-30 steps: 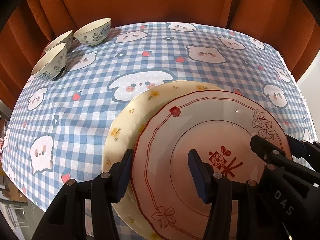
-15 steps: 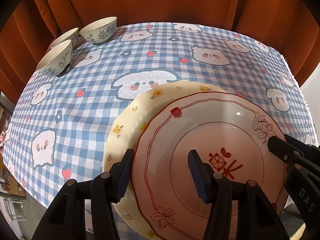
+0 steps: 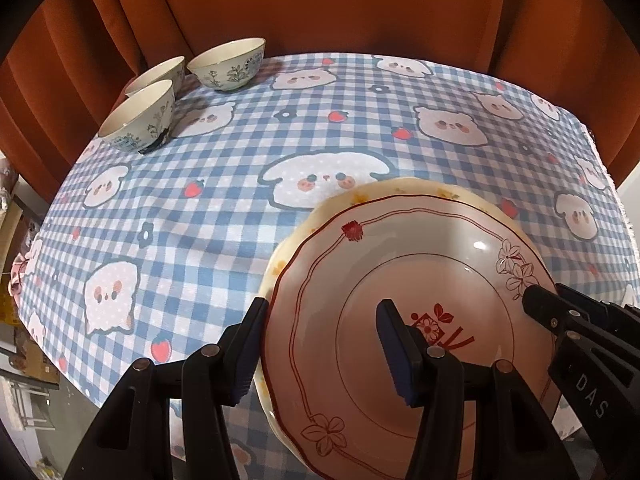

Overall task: Organize plates and bowls
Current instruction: 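Lower the red-patterned plate onto the yellow-flower plates with both tools, then open both tools and pull them back from the plate stack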

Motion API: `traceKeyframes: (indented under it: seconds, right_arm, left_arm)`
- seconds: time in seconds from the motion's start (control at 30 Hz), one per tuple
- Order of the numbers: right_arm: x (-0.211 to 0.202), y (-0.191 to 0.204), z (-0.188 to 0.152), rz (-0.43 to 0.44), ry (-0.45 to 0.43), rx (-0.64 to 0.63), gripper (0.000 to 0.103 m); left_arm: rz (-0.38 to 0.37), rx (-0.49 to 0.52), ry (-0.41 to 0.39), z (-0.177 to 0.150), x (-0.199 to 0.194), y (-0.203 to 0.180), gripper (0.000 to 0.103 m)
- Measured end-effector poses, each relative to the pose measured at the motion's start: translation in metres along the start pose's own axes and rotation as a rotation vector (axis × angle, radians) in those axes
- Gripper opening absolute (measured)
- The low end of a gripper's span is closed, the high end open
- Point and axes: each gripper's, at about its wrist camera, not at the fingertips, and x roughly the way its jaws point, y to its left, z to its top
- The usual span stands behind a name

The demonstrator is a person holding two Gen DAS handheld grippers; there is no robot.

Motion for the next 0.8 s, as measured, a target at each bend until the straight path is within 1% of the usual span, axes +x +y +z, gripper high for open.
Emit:
traceKeyframes:
  seconds: [0.3,0.43,0.5,0.57,0.7,0.8]
  right_arm:
    - [0.002,0.001,0.003,-0.014,-0.016,-0.004,0.025]
    - [0.001,0.004,-0.001,-0.029,-0.028,-0.021,0.025]
    - [0.000,0.005,-0.003,-0.040,-0.037,-0.030,0.026]
    - [0.000,0.005,-0.005,-0.045,-0.044,-0.038,0.026]
    - [0.000,0.005,-0.008,-0.053,-0.057,-0.050,0.026]
    - [-0.001,0.004,-0.010,-0.054,-0.055,-0.049,0.026]
  left_arm:
    - [0.019,0.026,-0.020,0.000,0.003,-0.006,0.063]
    - [0.018,0.038,-0.023,-0.004,0.002,-0.012,0.071]
    - [0.026,0.041,-0.030,-0.005,0.002,-0.013,0.072]
    - [0.024,0.035,-0.034,-0.006,0.001,-0.014,0.076]
    - [0.027,0.026,-0.041,-0.010,0.000,-0.015,0.077]
    - [0.021,0.015,-0.029,-0.011,-0.001,-0.014,0.079]
